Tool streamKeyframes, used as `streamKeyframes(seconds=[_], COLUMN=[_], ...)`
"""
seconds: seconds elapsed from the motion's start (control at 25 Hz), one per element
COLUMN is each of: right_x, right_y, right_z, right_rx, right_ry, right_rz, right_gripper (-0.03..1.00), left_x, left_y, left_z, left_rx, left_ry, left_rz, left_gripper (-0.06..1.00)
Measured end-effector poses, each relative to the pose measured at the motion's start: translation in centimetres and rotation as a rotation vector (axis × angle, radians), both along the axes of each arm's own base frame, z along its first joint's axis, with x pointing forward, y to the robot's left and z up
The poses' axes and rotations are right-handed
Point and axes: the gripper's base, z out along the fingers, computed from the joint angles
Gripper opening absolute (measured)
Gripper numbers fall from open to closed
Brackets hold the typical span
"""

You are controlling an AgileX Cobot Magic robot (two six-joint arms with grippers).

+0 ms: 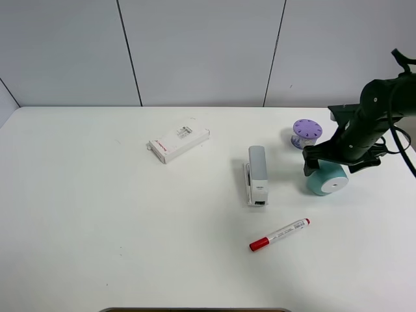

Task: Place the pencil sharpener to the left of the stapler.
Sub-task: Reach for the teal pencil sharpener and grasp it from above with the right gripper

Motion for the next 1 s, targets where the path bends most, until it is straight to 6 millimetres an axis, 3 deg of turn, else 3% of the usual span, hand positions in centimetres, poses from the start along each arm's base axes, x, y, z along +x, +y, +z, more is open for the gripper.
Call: streamKeyframes(seconds=[0.56, 0.92, 1.0], right_x=[0.4, 0.6, 0.6], right_y=[0.0, 0.0, 0.0], right_z=[-3.4, -3.7, -3.7], right_rx=[-0.003, -0.005, -0.005], right_ry=[0.06, 0.061, 0.061], right_rz=[0.004, 0.011, 0.011], right_gripper=[0.98, 0.98, 0.94], left_x=[0.0, 0.0, 0.0], left_y=[0.0, 0.0, 0.0], left_z=[0.0, 0.0, 0.0], left_rx=[0.0, 0.0, 0.0], left_ry=[0.0, 0.0, 0.0], left_rz=[0.0, 0.0, 0.0], left_gripper=[0.95, 0.95, 0.95])
